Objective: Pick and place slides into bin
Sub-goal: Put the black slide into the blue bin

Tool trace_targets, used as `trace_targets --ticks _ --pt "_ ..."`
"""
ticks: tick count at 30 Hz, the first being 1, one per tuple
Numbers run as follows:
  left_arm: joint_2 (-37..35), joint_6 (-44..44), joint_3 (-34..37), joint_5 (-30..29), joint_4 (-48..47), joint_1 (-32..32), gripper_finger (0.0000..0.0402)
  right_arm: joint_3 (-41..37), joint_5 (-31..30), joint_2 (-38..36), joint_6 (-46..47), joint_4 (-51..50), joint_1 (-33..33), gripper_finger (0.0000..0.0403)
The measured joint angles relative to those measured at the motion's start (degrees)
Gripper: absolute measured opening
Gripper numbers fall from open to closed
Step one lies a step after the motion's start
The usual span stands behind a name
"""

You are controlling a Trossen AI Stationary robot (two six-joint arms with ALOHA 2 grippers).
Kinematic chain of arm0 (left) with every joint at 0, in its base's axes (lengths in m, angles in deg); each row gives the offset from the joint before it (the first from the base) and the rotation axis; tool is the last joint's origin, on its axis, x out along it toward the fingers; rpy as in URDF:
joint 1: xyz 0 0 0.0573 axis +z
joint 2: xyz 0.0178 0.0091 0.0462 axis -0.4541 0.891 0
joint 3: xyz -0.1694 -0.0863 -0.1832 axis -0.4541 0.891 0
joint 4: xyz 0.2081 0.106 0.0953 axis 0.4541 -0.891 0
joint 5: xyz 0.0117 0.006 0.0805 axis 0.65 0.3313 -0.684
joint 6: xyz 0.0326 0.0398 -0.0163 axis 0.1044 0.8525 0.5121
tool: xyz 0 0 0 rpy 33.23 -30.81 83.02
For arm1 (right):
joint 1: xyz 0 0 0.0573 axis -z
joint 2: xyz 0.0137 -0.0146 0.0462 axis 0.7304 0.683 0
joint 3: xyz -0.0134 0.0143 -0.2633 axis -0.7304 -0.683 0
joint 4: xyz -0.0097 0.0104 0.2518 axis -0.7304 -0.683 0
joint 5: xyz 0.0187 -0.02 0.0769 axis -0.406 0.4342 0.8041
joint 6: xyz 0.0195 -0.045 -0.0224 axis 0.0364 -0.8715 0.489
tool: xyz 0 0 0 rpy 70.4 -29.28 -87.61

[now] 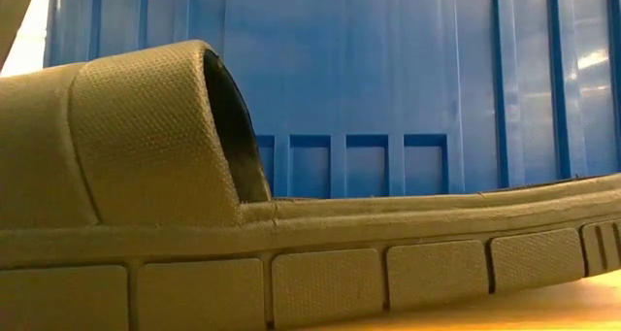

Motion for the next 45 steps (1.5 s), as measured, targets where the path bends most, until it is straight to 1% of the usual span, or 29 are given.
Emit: trace_targets --ticks 2,7,11,14,17,20,23,26,30,32,34,41,45 --pt "0.81 -2.18 -0.04 -0.04 -0.61 0.02 0.0 0.0 -1.11 -0.39 -1.28 -1.17 -0.02 0.0152" --pt "2.12 -3.44 -0.12 0.13 -3.63 0.05 0.0 0.0 -2.16 -0.68 -1.96 -2.98 -0.04 0.0153" --pt "3.63 -9.45 0.05 1.05 -8.66 0.16 0.0 0.0 -2.16 -0.59 -2.13 -2.98 -0.04 0.015" --pt "5.01 -14.59 0.11 1.67 -10.42 0.74 0.0 -0.02 -2.16 -0.46 -2.14 -3.46 -0.01 0.0148" --pt "6.31 -16.41 0.12 4.82 -10.23 1.3 0.0 -0.02 -2.18 -0.47 -2.13 -3.41 0.02 0.0148" --pt "8.33 -17.0 0.13 5.94 -10.49 1.83 0.0 -0.02 -2.18 -0.48 -2.13 -3.6 0.02 0.0146" --pt "10.06 -20.25 0.15 8.78 -13.2 2.55 0.0 -0.02 -2.16 -0.51 -2.13 -4.22 0.02 0.0143" --pt "11.22 -24.72 0.0 7.92 -17.25 3.33 0.0 -0.02 -2.16 -0.55 -1.89 -4.71 0.02 0.0145" --pt "11.5 -28.52 -0.09 8.36 -17.04 4.68 0.0 -0.02 -2.16 -0.59 -1.54 -4.9 0.02 0.0145" --pt "11.48 -30.6 -0.78 11.75 -16.36 5.67 0.0 -0.02 -2.13 -0.61 -1.55 -4.91 0.02 0.0142" --pt "11.88 -31.29 -1.28 13.8 -16.73 6.6 0.0 -0.02 -2.16 -0.59 -1.72 -4.93 0.02 0.0139" --pt "14.25 -31.22 -1.9 14.2 -16.91 9.21 0.0 -0.02 -2.16 -0.59 -1.87 -4.91 0.02 0.0137" --pt "15.25 -31.43 -1.95 17.45 -16.27 9.93 0.0 -0.02 -2.16 -0.59 -1.94 -4.91 0.02 0.0134"
